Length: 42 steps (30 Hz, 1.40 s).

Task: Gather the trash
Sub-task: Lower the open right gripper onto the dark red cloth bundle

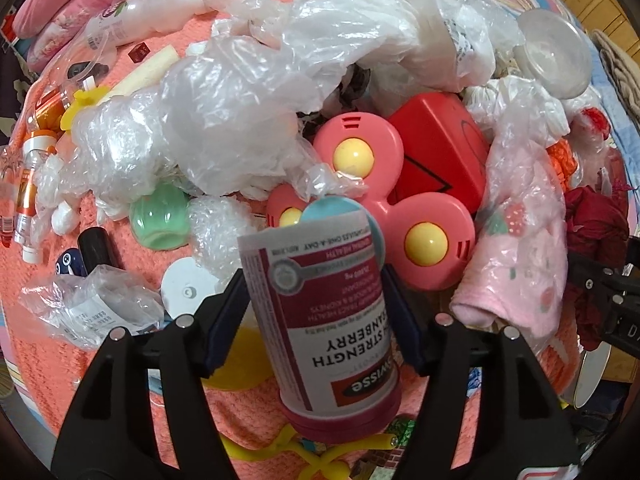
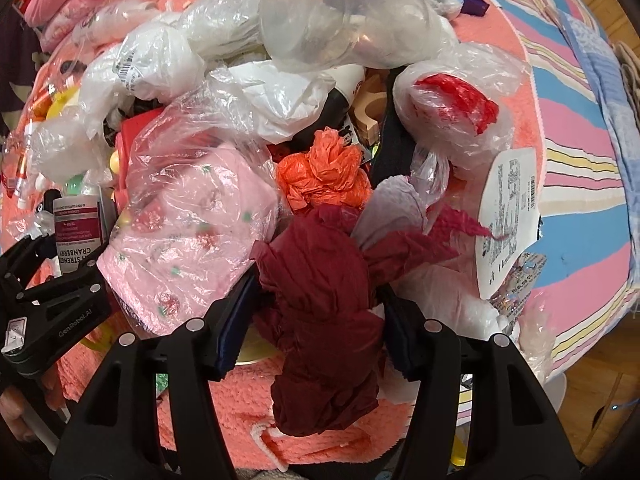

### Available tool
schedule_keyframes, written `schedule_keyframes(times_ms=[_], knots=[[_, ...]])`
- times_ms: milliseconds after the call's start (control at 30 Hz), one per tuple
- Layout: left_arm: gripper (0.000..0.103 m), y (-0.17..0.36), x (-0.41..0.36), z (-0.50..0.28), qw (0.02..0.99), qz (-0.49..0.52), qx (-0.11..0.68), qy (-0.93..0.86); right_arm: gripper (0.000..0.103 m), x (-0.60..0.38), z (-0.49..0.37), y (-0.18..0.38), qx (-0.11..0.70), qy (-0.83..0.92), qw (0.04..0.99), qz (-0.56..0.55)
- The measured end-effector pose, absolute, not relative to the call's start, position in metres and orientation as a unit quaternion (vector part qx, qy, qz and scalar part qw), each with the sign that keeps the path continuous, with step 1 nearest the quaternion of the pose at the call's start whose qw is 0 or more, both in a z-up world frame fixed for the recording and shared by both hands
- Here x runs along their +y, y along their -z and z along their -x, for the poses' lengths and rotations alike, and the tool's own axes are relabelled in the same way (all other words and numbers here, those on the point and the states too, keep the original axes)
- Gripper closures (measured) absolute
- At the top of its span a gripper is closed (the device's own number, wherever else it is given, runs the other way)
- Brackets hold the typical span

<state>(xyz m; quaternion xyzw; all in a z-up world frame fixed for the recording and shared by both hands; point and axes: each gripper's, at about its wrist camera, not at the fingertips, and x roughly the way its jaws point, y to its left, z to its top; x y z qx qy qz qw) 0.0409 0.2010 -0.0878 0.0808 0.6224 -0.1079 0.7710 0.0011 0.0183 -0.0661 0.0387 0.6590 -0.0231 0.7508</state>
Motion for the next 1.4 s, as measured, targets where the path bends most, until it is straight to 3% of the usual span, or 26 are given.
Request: schedule_keyframes(times_ms=[100,367,500,767,1167,1400], knots=[[0.027,0.094,0.200,-0.049,0.748,-0.082,0.650,0.106,0.042,0.018,-0.006,0.069,0.673,0.020,0.738,-0.035],[0.019,0.103,0.203,-0.062,0.735,-0.077,0.666,0.102,0.039,0.018,-0.017,0.071,0.693,0.016,0.721,-0.017],[0.008,0.114,0.201,-0.069,0.713,-0.091,0.687,0.109,0.037,0.020,-0.020,0.067,0.698,0.016,0.716,-0.002],[0.008,0.124,0.188,-0.079,0.702,-0.118,0.694,0.109,0.036,0.027,-0.011,0.063,0.697,0.006,0.717,0.005],[0.007,0.147,0.215,-0.104,0.693,-0.011,0.711,0.117,0.028,0.026,-0.006,0.064,0.693,0.002,0.721,0.004],[0.007,0.161,0.217,-0.121,0.666,-0.014,0.735,0.125,0.028,0.029,-0.008,0.066,0.694,0.002,0.720,0.003]])
